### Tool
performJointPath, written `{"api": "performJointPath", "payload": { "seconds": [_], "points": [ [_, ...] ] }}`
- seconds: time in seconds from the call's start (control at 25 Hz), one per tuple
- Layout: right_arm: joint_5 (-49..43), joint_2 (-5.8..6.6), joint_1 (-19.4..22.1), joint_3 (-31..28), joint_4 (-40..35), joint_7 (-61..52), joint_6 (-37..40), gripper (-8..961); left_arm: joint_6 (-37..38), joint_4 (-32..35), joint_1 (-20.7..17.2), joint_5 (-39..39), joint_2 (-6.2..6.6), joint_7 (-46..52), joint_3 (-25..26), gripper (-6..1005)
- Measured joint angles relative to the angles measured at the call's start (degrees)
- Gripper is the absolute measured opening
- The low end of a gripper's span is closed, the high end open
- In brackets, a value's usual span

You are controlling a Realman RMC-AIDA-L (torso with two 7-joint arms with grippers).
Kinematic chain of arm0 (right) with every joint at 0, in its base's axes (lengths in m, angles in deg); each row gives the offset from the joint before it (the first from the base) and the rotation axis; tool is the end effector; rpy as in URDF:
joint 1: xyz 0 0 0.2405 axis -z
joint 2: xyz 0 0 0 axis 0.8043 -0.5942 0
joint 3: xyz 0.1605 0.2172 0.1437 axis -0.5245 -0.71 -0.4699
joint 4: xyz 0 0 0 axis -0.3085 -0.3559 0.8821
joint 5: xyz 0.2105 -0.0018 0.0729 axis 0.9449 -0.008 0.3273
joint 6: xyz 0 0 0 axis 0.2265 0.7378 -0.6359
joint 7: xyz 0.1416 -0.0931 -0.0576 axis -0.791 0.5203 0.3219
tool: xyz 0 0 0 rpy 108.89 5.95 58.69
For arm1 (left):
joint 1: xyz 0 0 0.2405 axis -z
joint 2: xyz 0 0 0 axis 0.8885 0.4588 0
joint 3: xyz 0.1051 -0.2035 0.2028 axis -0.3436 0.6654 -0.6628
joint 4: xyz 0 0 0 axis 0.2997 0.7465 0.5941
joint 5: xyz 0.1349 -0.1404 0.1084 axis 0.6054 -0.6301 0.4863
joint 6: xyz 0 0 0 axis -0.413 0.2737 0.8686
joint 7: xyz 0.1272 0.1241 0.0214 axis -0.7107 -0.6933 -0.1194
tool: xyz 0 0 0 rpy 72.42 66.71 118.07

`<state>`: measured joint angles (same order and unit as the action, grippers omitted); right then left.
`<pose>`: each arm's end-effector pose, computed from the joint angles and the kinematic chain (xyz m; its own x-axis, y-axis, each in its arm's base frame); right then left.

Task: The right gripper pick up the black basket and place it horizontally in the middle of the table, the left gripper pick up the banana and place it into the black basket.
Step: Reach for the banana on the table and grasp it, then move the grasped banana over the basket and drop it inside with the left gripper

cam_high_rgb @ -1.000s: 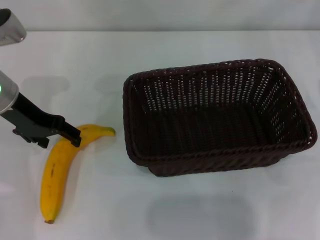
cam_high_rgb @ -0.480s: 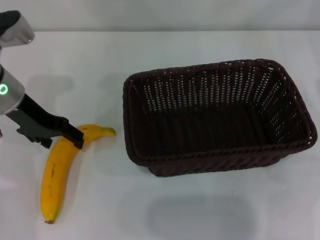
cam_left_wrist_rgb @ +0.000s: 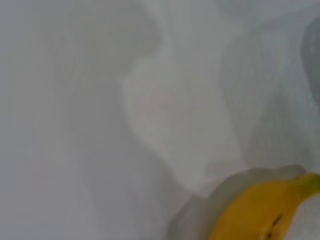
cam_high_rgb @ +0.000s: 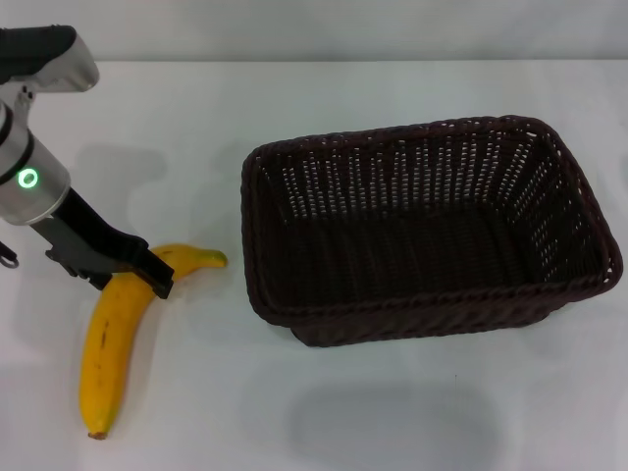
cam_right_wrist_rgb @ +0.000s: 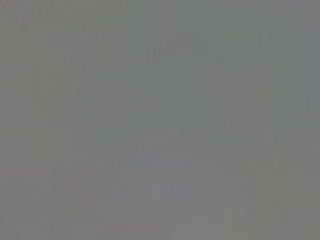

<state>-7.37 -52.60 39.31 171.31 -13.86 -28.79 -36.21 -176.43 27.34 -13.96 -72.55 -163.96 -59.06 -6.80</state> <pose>0.3249 0.4635 0.1066 0.9457 -0.0182 -0.3245 -0.3219 0.0856 -0.9429 -0.2895 0.4308 -0.0368 0.2456 0.9581 -0.1475 0.8132 -0.2864 -0.5066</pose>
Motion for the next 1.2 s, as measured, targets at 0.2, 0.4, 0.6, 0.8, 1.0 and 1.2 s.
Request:
{"api": "performJointPath", "payload": {
  "seconds": [0.2, 0.4, 0.6, 0.8, 1.0, 1.2],
  "points": [
    [0.0, -0.03, -0.5, 0.0, 0.1, 0.0, 0.0, 792, 0.2, 0.0, 0.2, 1.1, -0.39, -0.2, -0.1, 849],
    [0.0, -0.12, -0.7, 0.5, 0.4, 0.0, 0.8, 792, 0.5, -0.4, 0.2, 1.4, -0.57, -0.2, -0.1, 723],
    [0.0, -0.12, -0.8, 0.7, 0.8, -0.2, 1.4, 792, 0.6, 0.0, 0.2, 0.5, -0.62, -1.1, 0.5, 532],
    [0.1, -0.12, -0.8, 0.7, 1.0, -0.4, 1.4, 791, -2.3, 4.9, -0.6, -2.5, 1.0, -3.0, 3.5, 509],
    [0.2, -0.12, -0.5, 0.6, 0.4, -0.4, 1.3, 791, -12.3, 15.9, -1.1, -6.1, 4.05, -6.9, 9.4, 520],
    [0.5, -0.12, -0.3, 0.5, 0.0, -0.5, 1.4, 791, -18.7, 22.2, -0.2, -15.0, 8.6, -8.0, 11.7, 532]
  ]
}}
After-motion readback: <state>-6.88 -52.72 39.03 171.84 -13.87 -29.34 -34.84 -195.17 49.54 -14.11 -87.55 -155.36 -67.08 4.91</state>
